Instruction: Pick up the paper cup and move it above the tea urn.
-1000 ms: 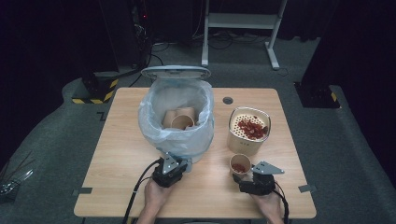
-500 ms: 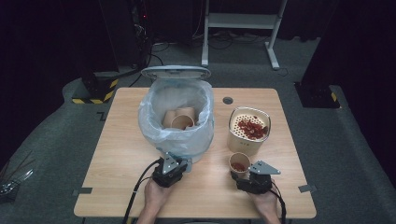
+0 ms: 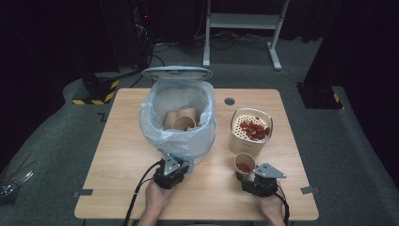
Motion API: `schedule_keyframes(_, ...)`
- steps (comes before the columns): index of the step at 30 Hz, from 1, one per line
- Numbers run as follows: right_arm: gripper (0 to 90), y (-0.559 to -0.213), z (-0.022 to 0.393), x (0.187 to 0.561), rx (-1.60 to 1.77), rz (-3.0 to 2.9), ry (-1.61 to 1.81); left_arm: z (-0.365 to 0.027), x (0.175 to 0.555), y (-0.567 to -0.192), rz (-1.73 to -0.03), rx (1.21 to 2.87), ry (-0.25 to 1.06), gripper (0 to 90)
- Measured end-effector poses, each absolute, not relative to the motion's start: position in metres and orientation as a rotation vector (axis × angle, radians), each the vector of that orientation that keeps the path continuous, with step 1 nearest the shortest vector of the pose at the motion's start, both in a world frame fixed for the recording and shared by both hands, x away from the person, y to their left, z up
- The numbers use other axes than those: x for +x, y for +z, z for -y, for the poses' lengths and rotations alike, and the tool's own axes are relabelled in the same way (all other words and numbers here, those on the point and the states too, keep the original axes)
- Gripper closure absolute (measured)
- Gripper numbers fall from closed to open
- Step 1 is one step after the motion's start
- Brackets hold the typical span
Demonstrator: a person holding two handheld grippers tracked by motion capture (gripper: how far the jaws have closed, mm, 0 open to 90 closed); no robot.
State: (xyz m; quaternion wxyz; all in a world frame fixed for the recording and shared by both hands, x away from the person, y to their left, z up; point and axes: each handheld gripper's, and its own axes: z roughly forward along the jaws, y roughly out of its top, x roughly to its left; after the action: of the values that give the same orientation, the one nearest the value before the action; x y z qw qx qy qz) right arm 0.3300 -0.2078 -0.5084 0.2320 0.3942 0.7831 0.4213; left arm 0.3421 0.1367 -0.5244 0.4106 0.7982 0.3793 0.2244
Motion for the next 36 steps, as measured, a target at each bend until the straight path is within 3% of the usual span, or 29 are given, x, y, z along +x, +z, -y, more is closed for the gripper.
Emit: schedule_keyframes(36, 38.4, -0.482, 0.26, 0.331, 1.17, -2.117, 1.006, -0.137, 0.342, -0.524, -0.953, 2.013, 0.569, 67.7)
